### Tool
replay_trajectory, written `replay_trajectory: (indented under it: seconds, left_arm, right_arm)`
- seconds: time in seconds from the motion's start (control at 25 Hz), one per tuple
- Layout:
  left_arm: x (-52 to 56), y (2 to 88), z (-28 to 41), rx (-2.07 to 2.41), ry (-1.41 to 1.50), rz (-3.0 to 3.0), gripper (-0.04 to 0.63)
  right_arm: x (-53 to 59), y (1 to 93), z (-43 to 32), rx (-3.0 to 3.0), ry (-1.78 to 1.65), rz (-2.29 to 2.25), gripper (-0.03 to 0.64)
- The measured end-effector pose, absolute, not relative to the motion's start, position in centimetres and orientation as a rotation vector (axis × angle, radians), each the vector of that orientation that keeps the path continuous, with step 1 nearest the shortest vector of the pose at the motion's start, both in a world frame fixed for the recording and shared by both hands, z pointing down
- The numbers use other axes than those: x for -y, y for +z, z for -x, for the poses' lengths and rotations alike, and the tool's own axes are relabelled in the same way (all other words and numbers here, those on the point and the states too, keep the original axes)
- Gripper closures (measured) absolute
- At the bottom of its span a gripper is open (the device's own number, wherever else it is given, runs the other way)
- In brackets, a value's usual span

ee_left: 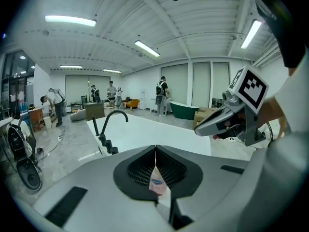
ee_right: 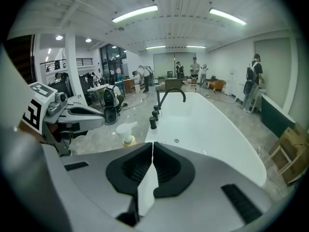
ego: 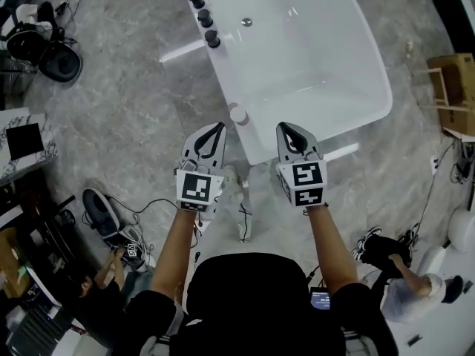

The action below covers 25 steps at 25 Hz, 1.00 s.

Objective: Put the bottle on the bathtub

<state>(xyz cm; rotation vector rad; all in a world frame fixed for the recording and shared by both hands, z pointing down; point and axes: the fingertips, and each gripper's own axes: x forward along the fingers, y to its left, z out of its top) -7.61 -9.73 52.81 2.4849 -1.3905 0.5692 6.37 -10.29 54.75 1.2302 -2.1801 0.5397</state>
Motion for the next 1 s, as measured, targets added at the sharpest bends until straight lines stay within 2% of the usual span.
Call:
replay_trajectory:
  seconds: [0.72, 1.0]
  left_arm:
    - [8.4, 32.5, 5.0, 1.366, 0.206, -2.679, 0.581]
    - [7.4, 26.4, 4.6, 1.406, 0.158, -2.747, 0.581]
  right_arm:
    - [9.7, 38.1, -8.2, 2.333, 0.408, -1.454, 0.594]
    - [8.7, 32.7, -8.8, 2.393, 0.345, -1.509, 0.594]
